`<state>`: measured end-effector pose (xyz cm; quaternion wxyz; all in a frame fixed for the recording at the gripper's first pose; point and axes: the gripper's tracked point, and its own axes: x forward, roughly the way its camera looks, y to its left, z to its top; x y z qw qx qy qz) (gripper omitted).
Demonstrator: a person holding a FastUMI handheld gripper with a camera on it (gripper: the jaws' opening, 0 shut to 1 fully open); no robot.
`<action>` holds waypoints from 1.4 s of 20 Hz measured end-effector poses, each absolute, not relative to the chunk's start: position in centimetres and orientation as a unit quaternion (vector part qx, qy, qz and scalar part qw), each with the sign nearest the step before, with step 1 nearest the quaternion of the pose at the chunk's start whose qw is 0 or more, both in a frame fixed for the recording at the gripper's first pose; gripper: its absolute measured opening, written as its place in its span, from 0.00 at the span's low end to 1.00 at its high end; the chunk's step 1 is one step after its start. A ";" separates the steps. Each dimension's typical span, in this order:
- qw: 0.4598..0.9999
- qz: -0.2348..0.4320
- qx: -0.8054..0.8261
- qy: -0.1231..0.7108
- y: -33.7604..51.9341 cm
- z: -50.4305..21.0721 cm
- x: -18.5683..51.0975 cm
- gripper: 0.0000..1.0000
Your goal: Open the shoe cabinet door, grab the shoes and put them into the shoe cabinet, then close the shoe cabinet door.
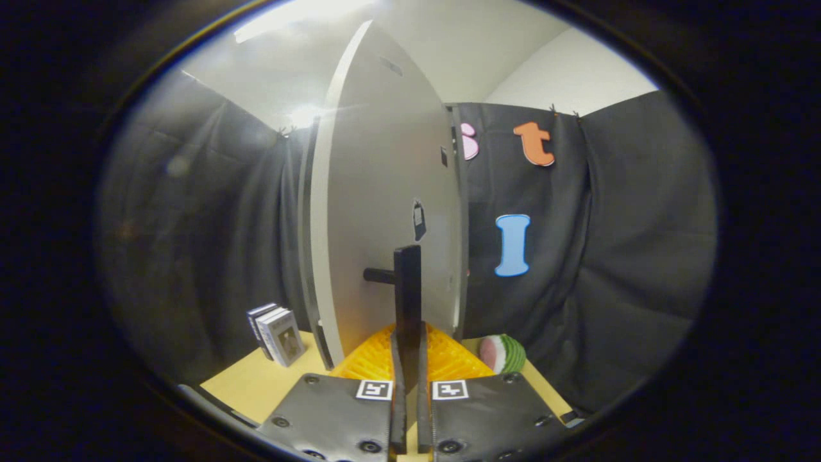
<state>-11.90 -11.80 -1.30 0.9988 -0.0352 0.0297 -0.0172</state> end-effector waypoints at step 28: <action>0.998 -0.013 0.032 0.049 -24.3 -0.7 -12.3 0.05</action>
